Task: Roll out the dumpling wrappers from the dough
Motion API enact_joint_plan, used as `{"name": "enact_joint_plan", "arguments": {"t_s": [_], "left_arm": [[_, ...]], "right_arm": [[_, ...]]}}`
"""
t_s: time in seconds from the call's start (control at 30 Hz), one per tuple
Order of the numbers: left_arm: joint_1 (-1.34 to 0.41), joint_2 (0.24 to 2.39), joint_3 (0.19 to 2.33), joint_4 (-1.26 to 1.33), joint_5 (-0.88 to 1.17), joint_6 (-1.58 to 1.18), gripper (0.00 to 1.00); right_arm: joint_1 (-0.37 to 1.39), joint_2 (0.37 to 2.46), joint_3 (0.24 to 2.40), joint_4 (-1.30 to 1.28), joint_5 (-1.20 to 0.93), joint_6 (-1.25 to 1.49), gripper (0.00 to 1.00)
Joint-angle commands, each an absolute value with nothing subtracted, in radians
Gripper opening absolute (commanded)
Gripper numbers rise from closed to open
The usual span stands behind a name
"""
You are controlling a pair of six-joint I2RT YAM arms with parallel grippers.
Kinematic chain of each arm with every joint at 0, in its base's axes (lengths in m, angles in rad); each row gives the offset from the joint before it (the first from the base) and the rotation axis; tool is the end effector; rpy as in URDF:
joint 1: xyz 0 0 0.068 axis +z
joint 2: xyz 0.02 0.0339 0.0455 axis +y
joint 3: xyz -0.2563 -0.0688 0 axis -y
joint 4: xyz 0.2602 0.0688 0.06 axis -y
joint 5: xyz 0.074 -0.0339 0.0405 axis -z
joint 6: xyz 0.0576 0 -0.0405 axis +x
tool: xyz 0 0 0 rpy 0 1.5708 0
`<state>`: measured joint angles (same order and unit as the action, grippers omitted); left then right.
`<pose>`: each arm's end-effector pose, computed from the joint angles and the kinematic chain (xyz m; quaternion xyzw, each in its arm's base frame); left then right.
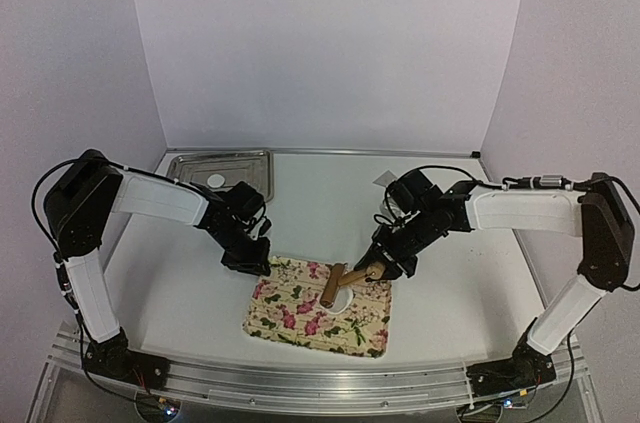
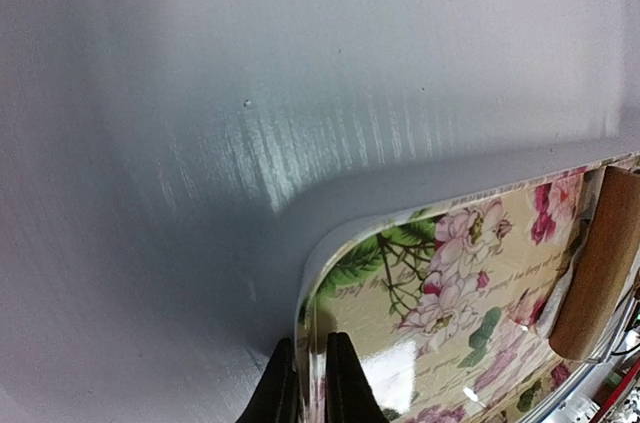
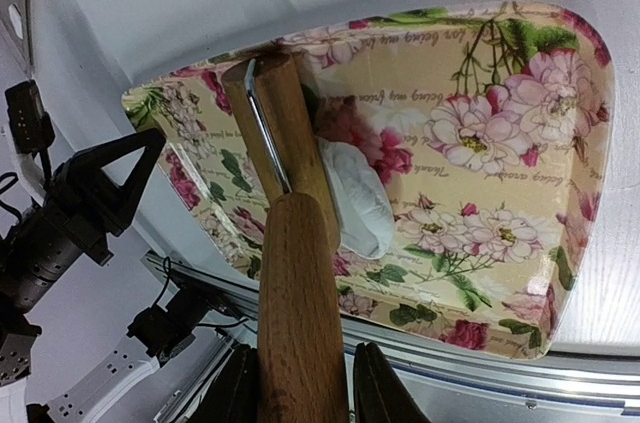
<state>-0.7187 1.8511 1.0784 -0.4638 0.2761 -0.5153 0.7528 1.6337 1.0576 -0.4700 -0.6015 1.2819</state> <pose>0.2618 -0.2499 0.0989 0.1219 0.9693 -0.2060 0.0559 0.2316 0.2616 0.1727 -0.1670 -0.9104 -0.3611 0.1132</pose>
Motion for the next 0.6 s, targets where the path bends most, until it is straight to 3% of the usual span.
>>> {"name": "enact_joint_plan", "arguments": {"t_s": [0.0,0.23,0.4,0.57], "left_arm": [[-0.723,1.862,1.055,-0.437,0.247,-0.526,0.09],[-0.712,1.862,1.053,-0.459,0.186,-0.533,0.0],[-0.705,1.856,1.046,-0.452,0.185,-0.533,0.0],[-0.706,1.858,1.044,-0.44,0.202,-0.532,0.0]], "right_arm": [[0.772,1.69,1.009,-0.665,-0.498,1.274,0.0],[0.77,1.558,0.886,-0.727,-0.476,1.308,0.0],[0.769,1.46,0.787,-0.733,-0.462,1.354,0.0],[0.769,1.492,0.8,-0.739,-0.464,1.332,0.0]]}}
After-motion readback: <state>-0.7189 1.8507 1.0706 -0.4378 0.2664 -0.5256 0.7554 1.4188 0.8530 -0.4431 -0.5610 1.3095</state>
